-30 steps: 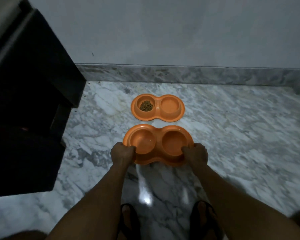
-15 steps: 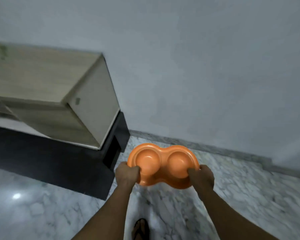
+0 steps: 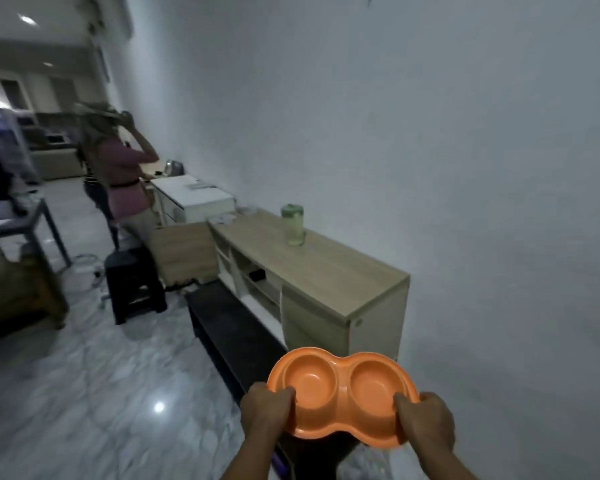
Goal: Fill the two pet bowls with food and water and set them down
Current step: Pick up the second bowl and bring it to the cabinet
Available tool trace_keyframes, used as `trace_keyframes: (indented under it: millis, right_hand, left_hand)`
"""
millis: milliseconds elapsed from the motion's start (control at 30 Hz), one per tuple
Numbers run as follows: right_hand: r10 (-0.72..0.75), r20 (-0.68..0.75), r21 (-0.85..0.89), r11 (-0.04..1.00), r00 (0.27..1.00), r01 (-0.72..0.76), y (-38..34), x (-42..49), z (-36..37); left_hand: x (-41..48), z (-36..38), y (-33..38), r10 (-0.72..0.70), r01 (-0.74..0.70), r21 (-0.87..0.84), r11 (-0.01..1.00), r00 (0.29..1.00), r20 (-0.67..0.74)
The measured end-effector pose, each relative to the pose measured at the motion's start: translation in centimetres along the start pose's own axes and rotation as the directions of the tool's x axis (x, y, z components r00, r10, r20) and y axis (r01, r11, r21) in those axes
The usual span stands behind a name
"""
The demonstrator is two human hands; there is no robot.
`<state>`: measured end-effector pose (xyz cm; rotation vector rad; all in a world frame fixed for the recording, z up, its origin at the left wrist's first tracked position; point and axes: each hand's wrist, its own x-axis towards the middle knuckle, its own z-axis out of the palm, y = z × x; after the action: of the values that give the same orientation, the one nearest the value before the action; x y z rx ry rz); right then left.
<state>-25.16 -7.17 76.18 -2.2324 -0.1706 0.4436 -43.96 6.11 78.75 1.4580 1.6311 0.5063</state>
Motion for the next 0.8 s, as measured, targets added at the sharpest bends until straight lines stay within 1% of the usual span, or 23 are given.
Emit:
trace_keyframes:
  millis: [33,167,333,433,533,600,767,800]
  right_hand:
    - [-0.042,0.028,-0.003,0.999,0.999,0.042,-2.1,-1.1,1.3]
    - [-0.125,0.124,0.025,0.992,0.984,0.123,-7.9,-5.1,5.6]
    - [-0.221,0.177,0.061,0.975,0.959,0.213,-14.8,-9.0,12.4]
    - [-0.214,0.189,0.065,0.976,0.958,0.205,-19.3,-11.1,17.7]
    - [-0.221,0.191,0.101,0.974,0.956,0.205,-23.7,-12.8,22.6]
    - [-0.22,0.222,0.136,0.972,0.95,0.193,-25.9,-13.2,25.3]
    - [-0.183,0.263,0.189,0.973,0.947,0.136,-31.0,-12.3,31.2]
    - [-0.186,0.243,0.216,0.967,0.952,0.134,-32.4,-11.7,32.2]
  left_hand:
    - [0.6,-2.5,-0.2,-0.007,0.006,-0.02,1.0,0.999,-0.05]
    - [2.9,-9.7,-1.3,-0.064,0.056,-0.054,0.997,0.985,-0.157]
    - [7.9,-17.6,-2.3,-0.11,0.094,-0.078,0.992,0.968,-0.226]
    - [12.2,-22.4,-2.6,-0.117,0.099,-0.086,0.991,0.963,-0.242]
    - [17.3,-27.0,-2.8,-0.117,0.095,-0.102,0.99,0.963,-0.242]
    - [20.1,-29.3,-2.4,-0.12,0.096,-0.106,0.99,0.963,-0.243]
    - [27.3,-32.4,-0.6,-0.134,0.107,-0.12,0.987,0.958,-0.252]
    - [29.0,-32.6,-0.1,-0.134,0.104,-0.131,0.986,0.958,-0.254]
